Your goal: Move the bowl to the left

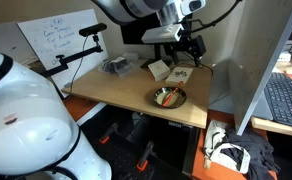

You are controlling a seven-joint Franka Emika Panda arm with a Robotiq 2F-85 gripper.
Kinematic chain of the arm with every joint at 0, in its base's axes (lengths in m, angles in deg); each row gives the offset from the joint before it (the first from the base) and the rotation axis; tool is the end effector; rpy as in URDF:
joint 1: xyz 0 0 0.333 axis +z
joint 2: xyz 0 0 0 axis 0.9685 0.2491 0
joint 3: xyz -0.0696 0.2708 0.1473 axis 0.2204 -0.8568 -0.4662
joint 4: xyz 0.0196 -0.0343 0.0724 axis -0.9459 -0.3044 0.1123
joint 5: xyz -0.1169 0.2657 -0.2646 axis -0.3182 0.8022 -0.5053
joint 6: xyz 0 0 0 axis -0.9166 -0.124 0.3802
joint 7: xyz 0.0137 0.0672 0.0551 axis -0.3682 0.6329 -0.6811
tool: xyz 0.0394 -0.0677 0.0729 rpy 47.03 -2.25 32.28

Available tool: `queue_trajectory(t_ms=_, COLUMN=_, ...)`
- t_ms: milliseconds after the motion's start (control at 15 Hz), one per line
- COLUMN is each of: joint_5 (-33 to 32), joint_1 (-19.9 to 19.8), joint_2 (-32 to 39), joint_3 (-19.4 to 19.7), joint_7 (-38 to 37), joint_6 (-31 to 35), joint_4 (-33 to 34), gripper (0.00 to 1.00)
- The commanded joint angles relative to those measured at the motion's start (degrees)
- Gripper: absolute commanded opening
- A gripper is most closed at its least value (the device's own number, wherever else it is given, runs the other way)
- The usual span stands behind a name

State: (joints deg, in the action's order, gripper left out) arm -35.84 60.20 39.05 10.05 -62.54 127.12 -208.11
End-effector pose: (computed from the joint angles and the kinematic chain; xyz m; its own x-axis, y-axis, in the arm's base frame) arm 0.4015 -0.1308 0.4137 0.9467 -0.1907 0.2597 -0.2437 -0.9511 0.1896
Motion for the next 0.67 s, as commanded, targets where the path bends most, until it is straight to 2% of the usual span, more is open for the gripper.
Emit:
queue_trajectory(t_ms=0, joint_5=-0.3, joint_1=0.6, joint_2=0.0, joint_3=0.6, joint_7=-0.2, joint_6=-0.2, joint_4=0.1, gripper=1.00)
queue_trajectory(t_ms=333, joint_5=-0.3, joint_1=0.6, joint_2=0.0, joint_3=0.6, joint_7=-0.2, joint_6=-0.2, joint_4=0.1, gripper=1.00)
queue_trajectory(t_ms=600, joint_5=6.8, joint_1=2.5, joint_2=7.3, joint_3=4.2, joint_7=1.6, joint_6=4.1, joint_4=1.5, gripper=1.00)
